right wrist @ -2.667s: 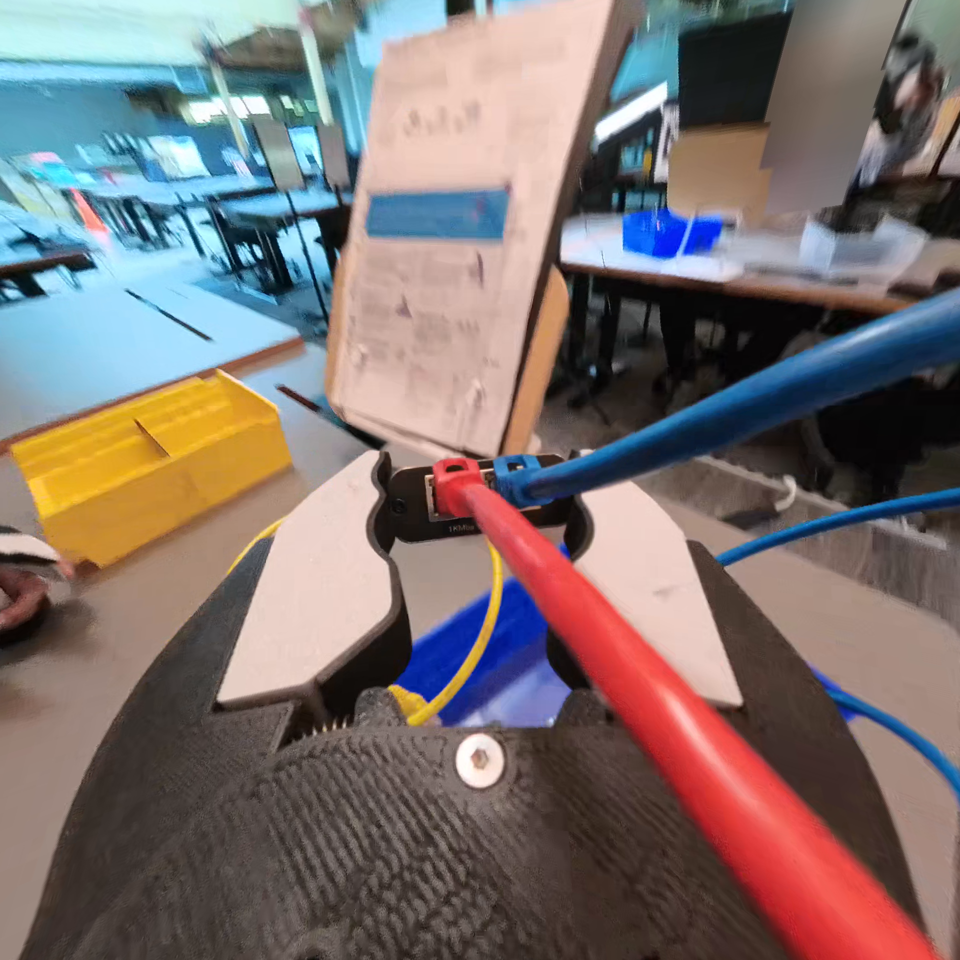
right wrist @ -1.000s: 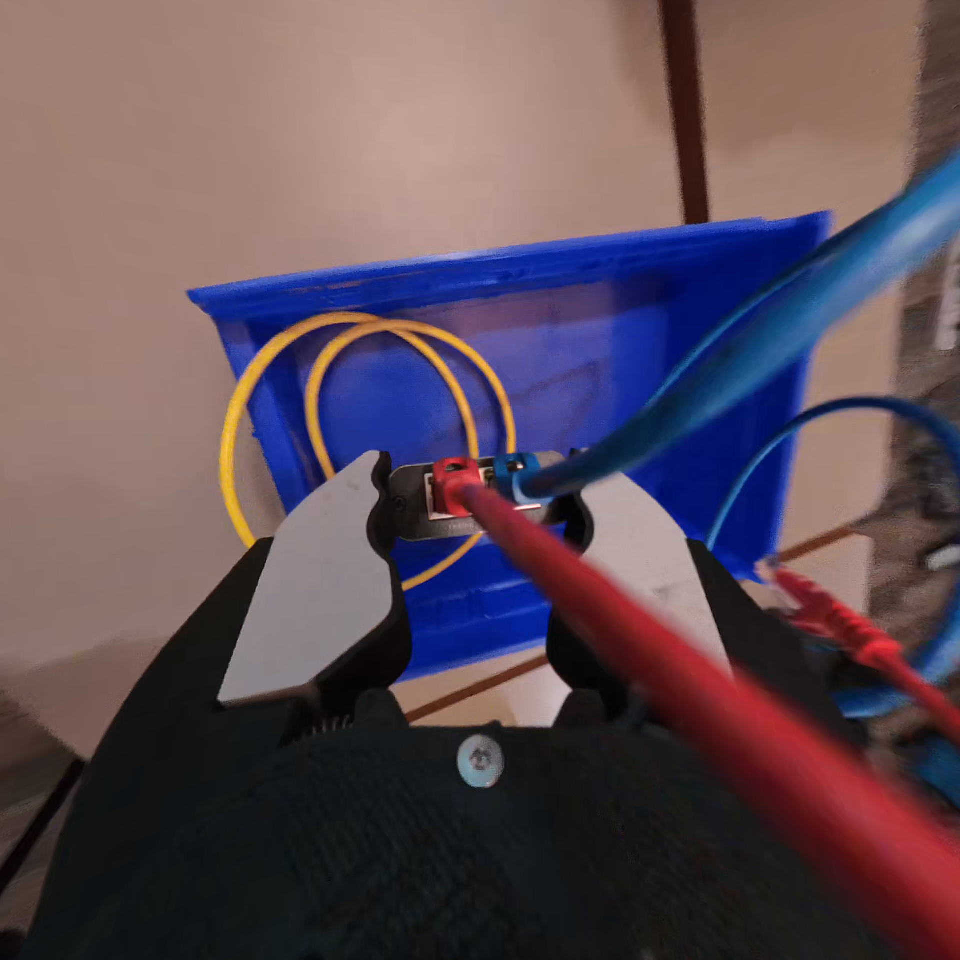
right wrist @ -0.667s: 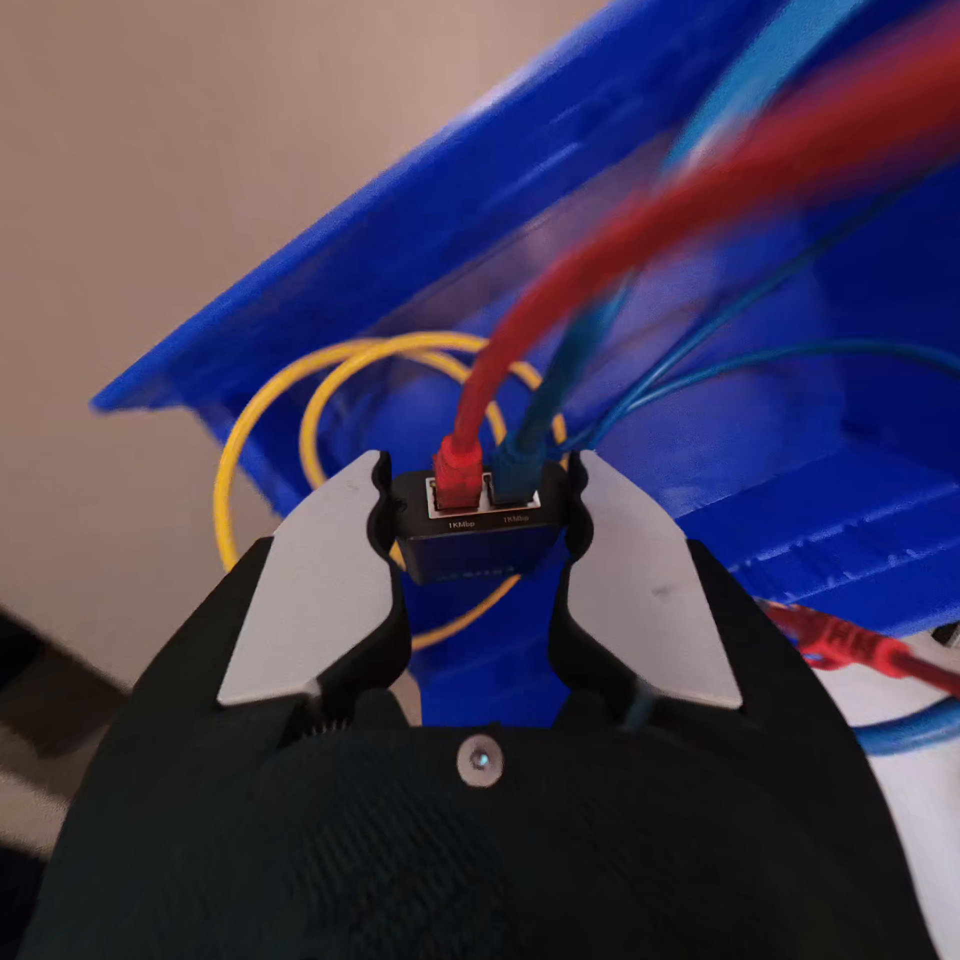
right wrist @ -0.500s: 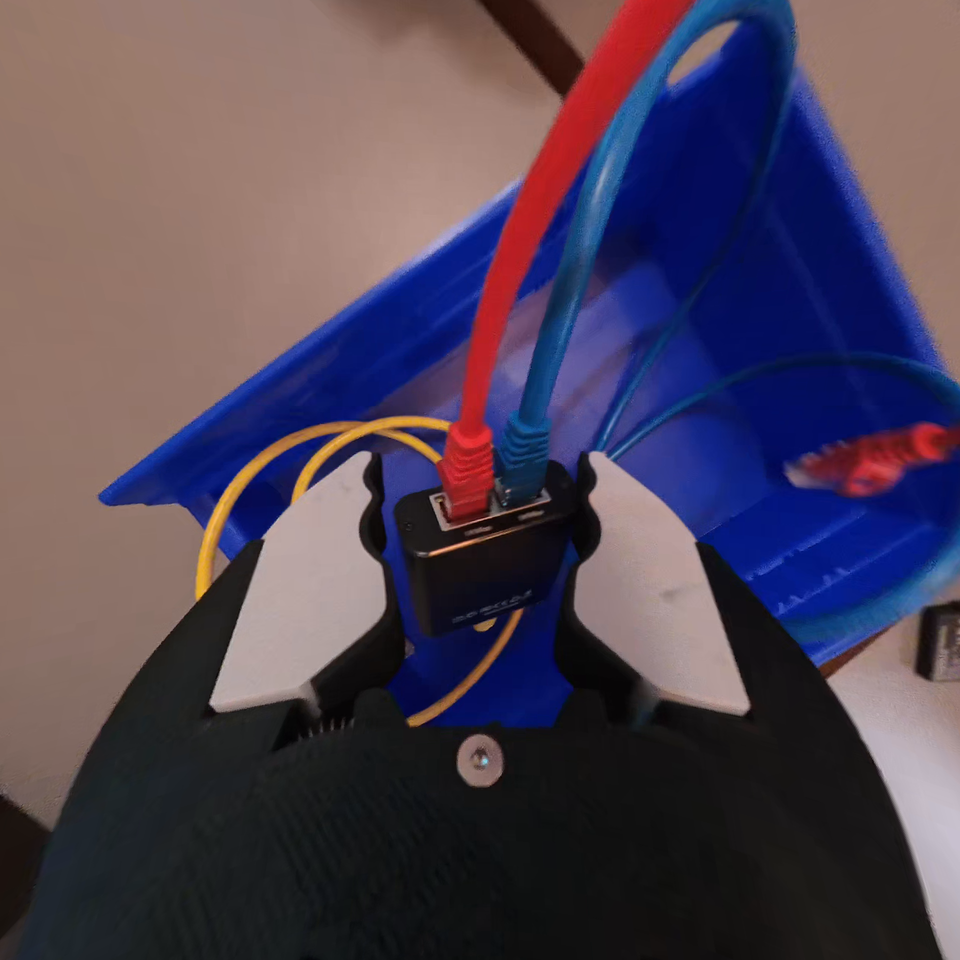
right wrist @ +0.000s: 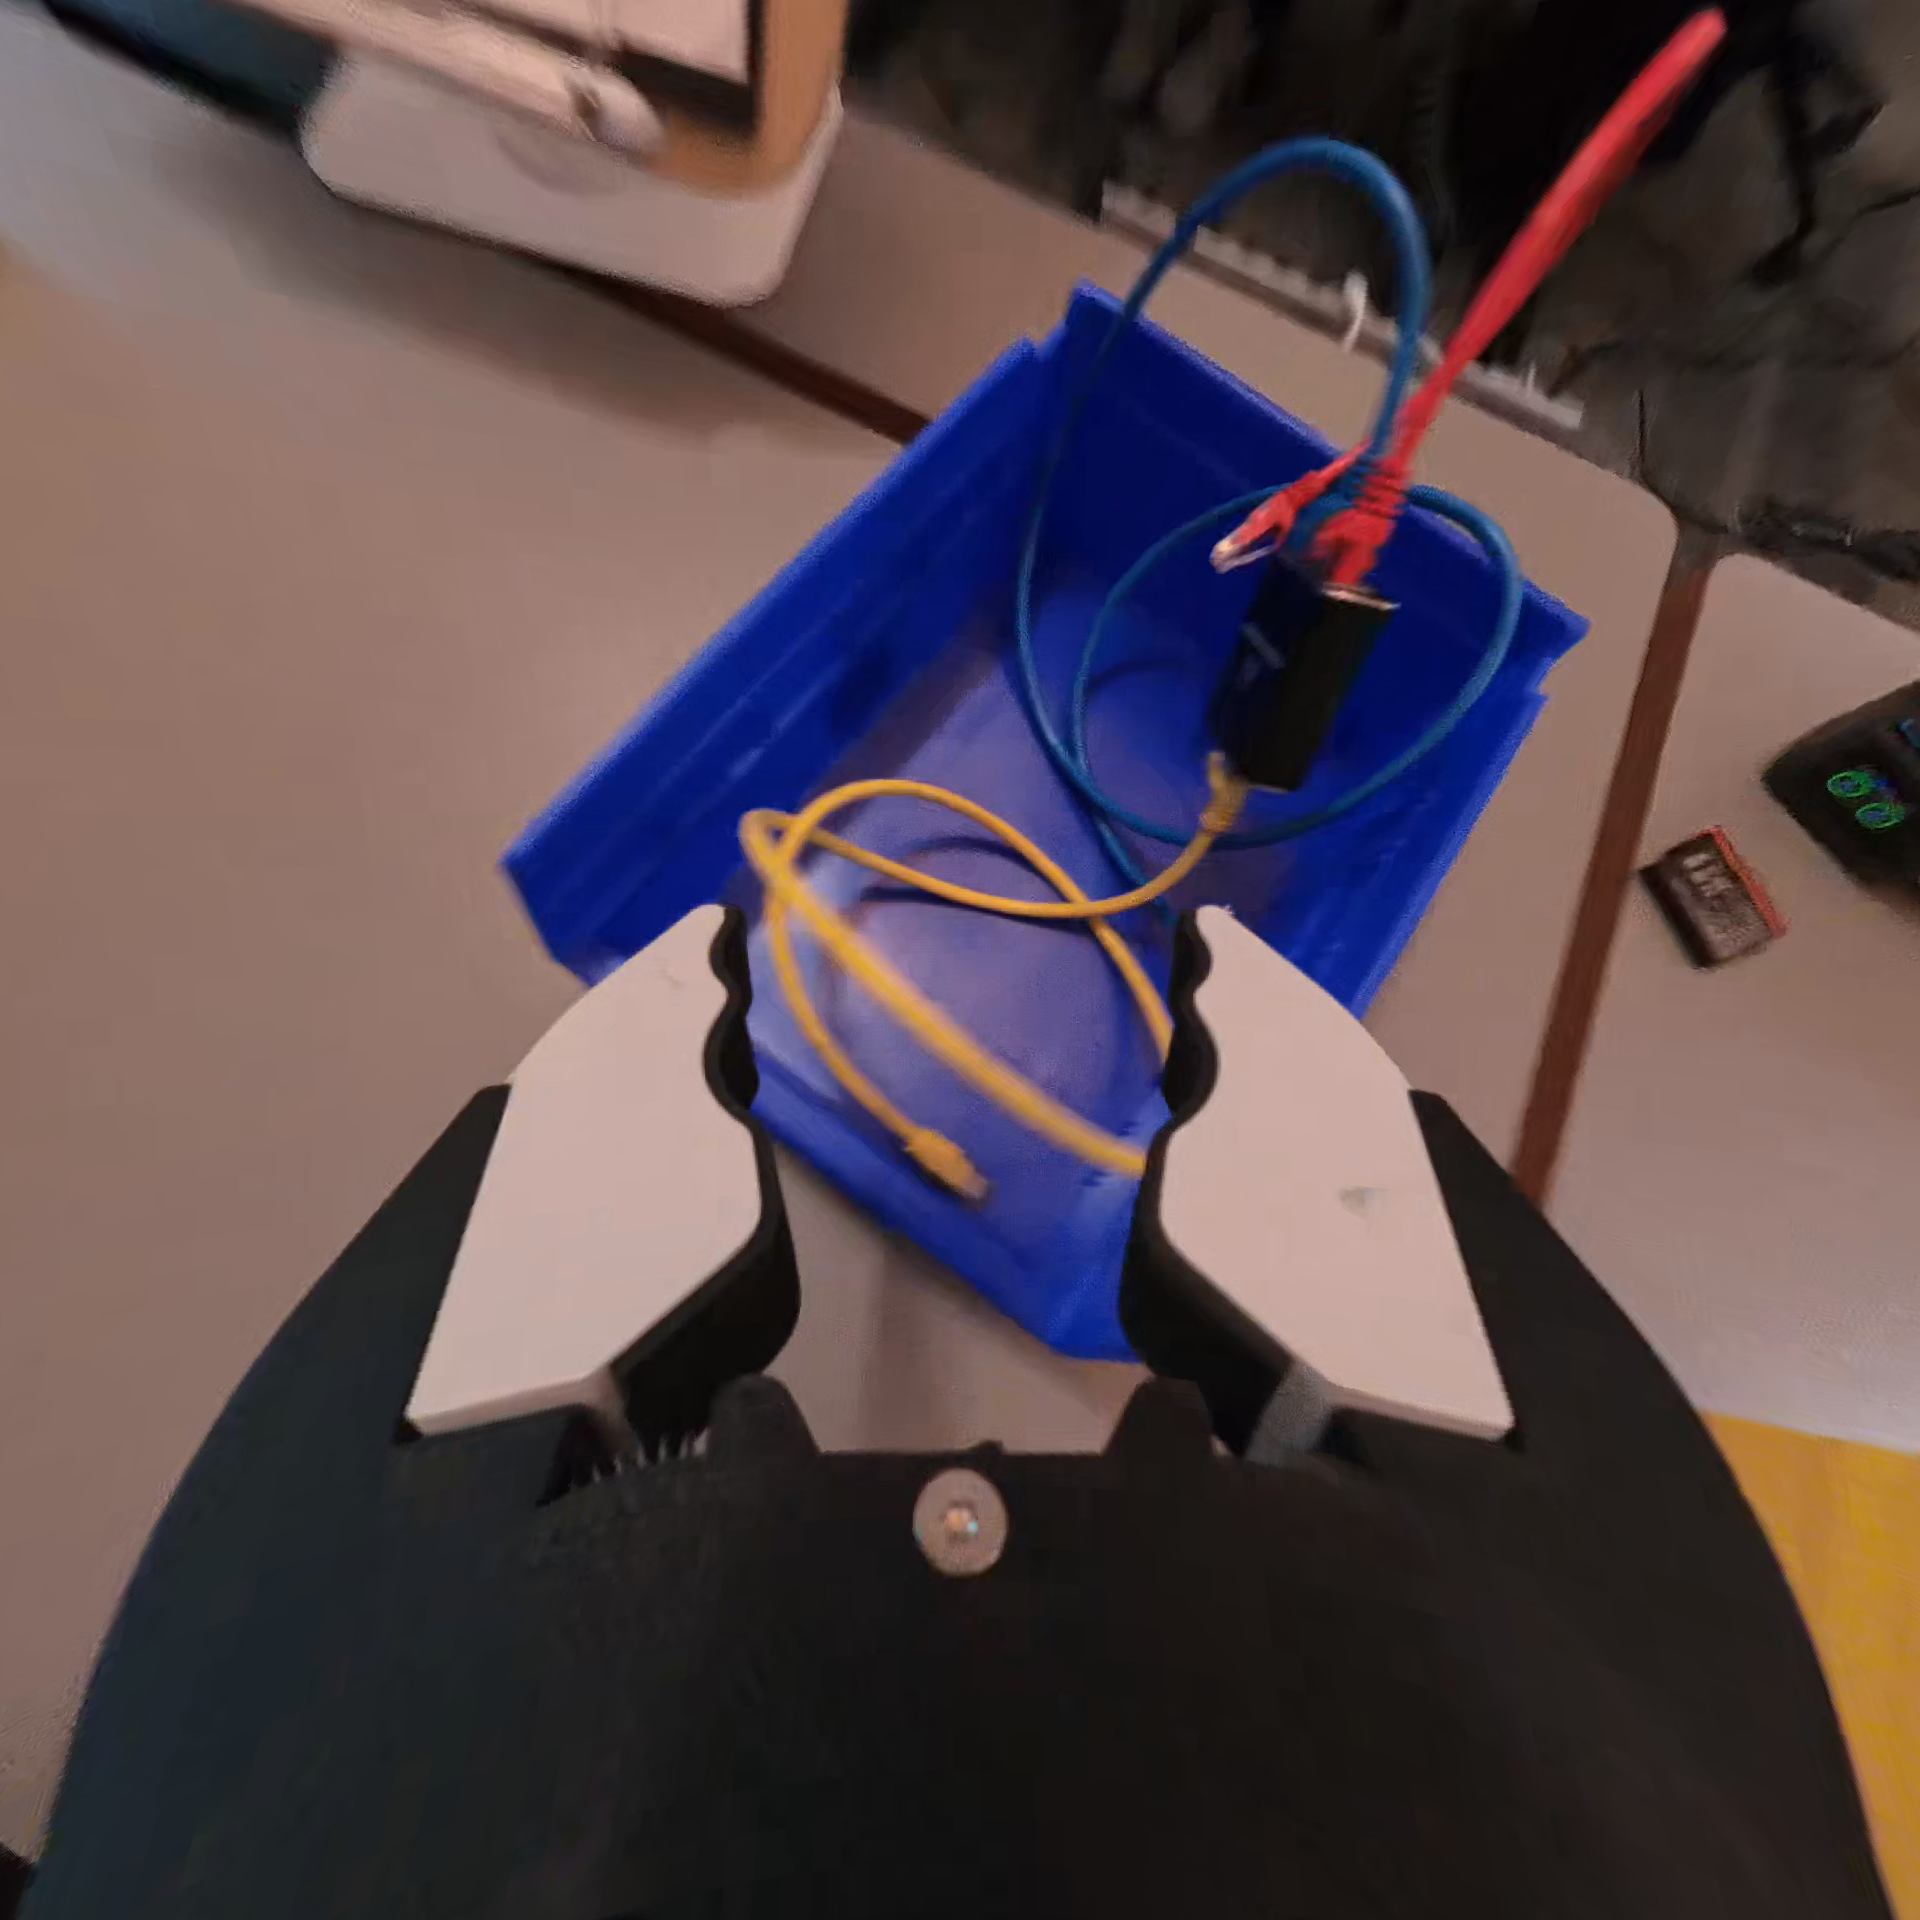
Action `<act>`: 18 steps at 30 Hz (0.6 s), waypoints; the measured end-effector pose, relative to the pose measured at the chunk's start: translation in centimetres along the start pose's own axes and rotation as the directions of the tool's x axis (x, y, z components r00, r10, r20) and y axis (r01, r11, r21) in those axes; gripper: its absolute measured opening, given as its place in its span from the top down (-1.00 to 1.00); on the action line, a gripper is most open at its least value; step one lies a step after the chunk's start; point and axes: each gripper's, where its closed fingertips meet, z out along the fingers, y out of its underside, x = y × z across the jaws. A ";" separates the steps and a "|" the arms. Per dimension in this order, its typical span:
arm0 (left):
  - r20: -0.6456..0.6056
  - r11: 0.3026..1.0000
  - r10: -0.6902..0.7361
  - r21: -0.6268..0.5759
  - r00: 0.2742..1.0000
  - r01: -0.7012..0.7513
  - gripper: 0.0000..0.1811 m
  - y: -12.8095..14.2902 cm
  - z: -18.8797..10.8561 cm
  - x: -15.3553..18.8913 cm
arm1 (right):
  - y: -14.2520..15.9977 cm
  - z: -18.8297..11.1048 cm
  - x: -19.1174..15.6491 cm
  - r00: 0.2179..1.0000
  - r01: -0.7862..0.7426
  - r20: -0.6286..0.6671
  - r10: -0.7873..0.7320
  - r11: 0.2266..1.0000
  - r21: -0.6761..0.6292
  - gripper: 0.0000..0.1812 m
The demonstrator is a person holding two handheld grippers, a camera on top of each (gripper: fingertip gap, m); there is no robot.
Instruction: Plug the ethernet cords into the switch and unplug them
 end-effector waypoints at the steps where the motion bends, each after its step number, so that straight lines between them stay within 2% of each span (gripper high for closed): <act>1: 0.012 1.000 0.013 -0.029 1.000 -0.012 0.63 0.4 0.4 0.0 | 1.2 -0.7 -1.5 0.999 -0.022 0.025 0.020 0.998 0.061 0.16; 3: 0.024 0.994 0.020 -0.105 1.000 -0.018 0.64 1.4 2.0 0.4 | 4.5 -1.3 -4.4 0.998 -0.020 0.056 0.013 0.992 0.124 0.18; 5: -0.016 0.979 0.001 -0.202 1.000 -0.004 0.62 2.8 4.7 1.6 | 7.8 -0.8 -6.5 0.999 -0.015 0.040 0.009 0.990 0.142 0.17; 7: -0.049 0.955 -0.011 -0.297 0.999 -0.004 0.53 4.2 8.2 3.2 | 10.8 0.5 -8.1 0.999 -0.017 0.030 0.014 0.993 0.121 0.15; 9: -0.061 0.946 0.007 -0.324 0.998 -0.026 0.41 4.6 12.4 4.4 | 12.3 1.7 -8.5 0.999 -0.029 -0.011 0.031 0.989 0.142 0.15; 12: -0.033 0.944 0.017 -0.328 0.999 -0.027 0.33 4.6 19.5 5.4 | 12.1 1.2 -7.0 0.992 -0.065 -0.102 0.080 0.987 0.145 0.16; 14: 0.016 0.926 -0.010 -0.378 1.000 0.015 0.25 5.3 24.2 5.6 | 11.1 -0.3 -4.5 0.963 -0.096 -0.222 0.154 0.963 0.252 0.17; 16: 0.073 0.907 -0.002 -0.421 0.997 0.033 0.14 6.1 28.3 5.5 | 11.5 -1.4 -1.7 0.913 -0.136 -0.329 0.241 0.940 0.312 0.13; 18: 0.149 0.898 0.027 -0.438 0.988 0.042 0.15 6.9 31.3 4.7 | 12.6 -2.4 2.3 0.823 -0.145 -0.472 0.316 0.920 0.363 0.09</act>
